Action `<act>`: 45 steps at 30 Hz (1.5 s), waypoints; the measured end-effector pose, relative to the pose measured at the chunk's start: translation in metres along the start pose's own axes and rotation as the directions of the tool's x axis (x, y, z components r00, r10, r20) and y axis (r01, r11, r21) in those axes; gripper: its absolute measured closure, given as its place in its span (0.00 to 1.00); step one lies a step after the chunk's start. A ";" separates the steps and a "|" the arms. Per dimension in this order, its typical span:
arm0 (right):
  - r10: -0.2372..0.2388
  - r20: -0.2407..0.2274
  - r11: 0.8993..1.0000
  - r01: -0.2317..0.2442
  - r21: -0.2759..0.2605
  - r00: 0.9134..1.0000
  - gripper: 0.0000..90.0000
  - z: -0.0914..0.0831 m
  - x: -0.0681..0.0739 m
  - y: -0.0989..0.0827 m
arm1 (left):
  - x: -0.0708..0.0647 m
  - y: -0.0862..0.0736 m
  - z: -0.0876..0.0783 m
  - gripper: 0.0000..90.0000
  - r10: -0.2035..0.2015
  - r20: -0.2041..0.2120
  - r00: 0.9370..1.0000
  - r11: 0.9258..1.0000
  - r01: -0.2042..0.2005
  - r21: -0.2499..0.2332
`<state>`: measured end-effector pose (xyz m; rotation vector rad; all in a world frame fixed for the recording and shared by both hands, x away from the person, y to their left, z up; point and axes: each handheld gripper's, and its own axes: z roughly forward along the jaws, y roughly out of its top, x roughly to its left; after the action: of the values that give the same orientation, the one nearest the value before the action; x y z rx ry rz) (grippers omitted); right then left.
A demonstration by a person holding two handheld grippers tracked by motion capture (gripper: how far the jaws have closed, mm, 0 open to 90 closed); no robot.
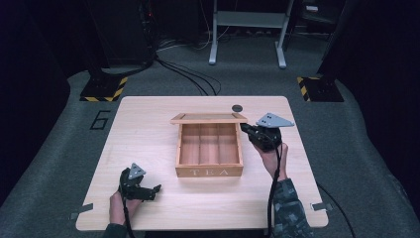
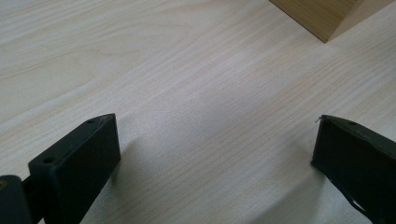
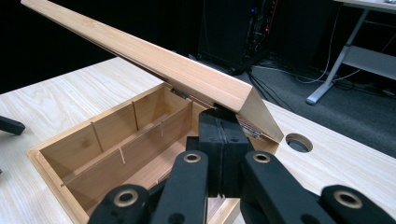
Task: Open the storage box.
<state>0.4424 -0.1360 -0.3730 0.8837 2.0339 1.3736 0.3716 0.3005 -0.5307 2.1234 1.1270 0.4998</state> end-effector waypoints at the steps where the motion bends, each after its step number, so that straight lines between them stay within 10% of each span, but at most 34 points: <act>1: 0.000 0.000 1.000 0.000 0.000 1.000 1.00 0.000 0.000 0.000 | 0.000 0.000 0.000 0.01 0.000 0.000 1.000 1.000 0.000 0.000; 45: -0.011 -0.003 1.000 0.011 -0.001 1.000 1.00 0.000 -0.001 0.001 | 0.000 0.000 0.000 0.01 -0.002 0.000 1.000 1.000 0.002 -0.002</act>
<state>0.4429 -0.1365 -0.3722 0.8694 2.0375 1.3705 0.3716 0.3005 -0.5308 2.1200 1.1283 0.4997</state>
